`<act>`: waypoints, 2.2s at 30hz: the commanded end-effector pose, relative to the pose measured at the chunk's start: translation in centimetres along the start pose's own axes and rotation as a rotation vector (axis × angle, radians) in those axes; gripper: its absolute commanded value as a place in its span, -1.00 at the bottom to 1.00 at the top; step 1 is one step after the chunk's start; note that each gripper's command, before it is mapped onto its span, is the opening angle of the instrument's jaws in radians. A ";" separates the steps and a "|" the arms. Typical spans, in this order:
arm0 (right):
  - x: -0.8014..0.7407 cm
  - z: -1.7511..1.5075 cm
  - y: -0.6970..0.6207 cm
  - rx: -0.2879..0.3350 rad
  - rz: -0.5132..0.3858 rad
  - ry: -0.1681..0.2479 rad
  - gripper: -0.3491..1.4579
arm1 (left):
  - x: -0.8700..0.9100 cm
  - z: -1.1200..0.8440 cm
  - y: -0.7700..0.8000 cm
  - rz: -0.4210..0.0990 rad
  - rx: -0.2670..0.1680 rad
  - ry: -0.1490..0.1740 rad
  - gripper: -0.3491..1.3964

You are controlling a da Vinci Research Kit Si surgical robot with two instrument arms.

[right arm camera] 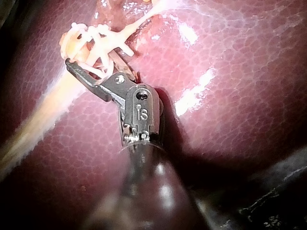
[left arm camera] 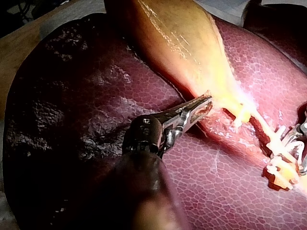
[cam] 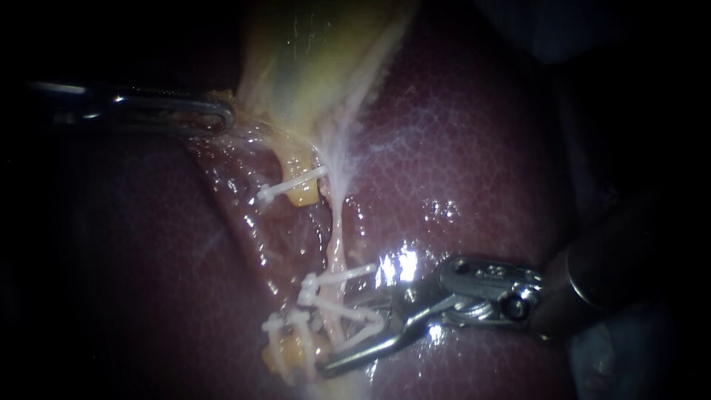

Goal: Clipping third clip right tube

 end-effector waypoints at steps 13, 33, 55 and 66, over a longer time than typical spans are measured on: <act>0.17 -0.03 0.13 0.015 0.008 0.115 -0.06 | 0.00 -0.01 0.00 0.000 0.001 0.000 -1.00; 0.79 -0.34 0.52 -0.036 0.055 0.226 -0.06 | -0.01 -0.01 0.00 -0.001 0.000 0.000 -1.00; 1.12 -0.47 0.44 0.026 0.118 0.395 -0.06 | -0.01 0.01 -0.01 -0.001 -0.001 0.000 -1.00; 1.21 -0.63 0.37 -0.006 0.142 0.409 -0.38 | -0.01 0.01 -0.01 -0.001 -0.001 0.000 -1.00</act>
